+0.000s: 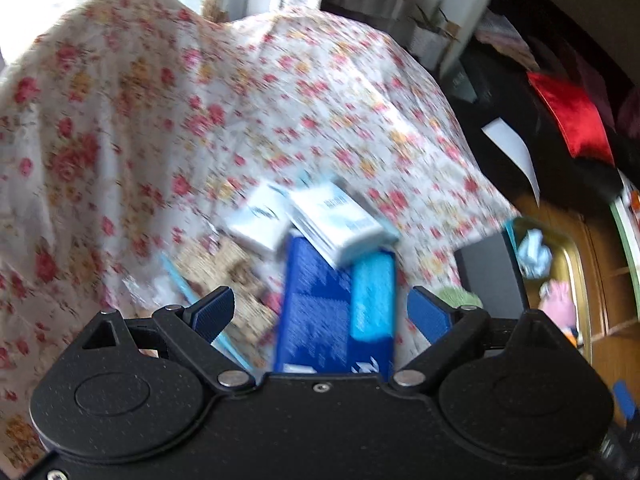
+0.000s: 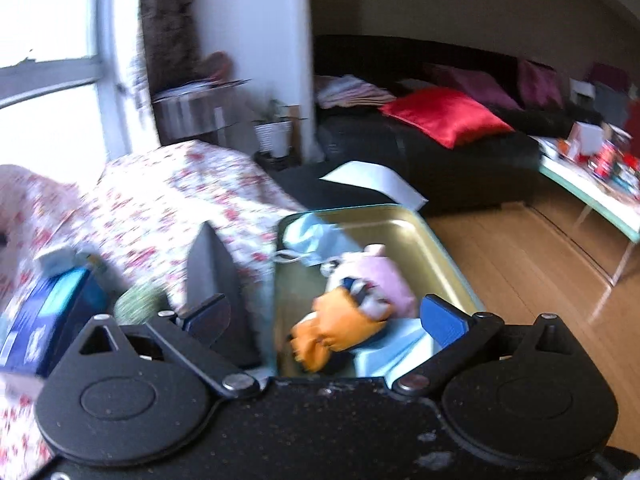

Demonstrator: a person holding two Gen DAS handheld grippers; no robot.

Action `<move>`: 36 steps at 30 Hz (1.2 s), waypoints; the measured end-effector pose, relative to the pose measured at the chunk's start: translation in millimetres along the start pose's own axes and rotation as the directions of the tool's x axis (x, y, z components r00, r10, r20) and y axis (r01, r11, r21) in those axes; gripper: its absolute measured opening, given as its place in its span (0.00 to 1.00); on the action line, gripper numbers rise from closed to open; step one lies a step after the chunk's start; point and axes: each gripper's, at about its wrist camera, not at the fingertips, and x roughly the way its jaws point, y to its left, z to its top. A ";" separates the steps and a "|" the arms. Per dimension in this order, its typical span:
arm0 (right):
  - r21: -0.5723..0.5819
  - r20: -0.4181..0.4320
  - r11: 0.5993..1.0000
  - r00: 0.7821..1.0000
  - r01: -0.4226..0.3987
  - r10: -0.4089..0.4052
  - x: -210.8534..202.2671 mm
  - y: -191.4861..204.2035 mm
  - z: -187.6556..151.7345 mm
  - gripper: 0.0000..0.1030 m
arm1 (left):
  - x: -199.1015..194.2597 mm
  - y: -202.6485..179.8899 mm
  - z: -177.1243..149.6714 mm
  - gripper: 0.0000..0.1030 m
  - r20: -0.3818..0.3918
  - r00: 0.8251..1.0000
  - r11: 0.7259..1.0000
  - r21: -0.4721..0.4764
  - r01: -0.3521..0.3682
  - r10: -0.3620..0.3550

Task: Organize soft objects
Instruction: 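Withdraw both open tools from the tray back over the bed items, then close the left gripper on the white tissue pack while the right approaches the green ball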

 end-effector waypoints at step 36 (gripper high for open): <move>-0.335 -0.221 0.905 0.955 -0.263 0.196 83.6 151.1 -6.1 0.76 | 91.5 -26.6 61.6 0.92 -0.037 0.998 0.999 0.002 -0.050 0.050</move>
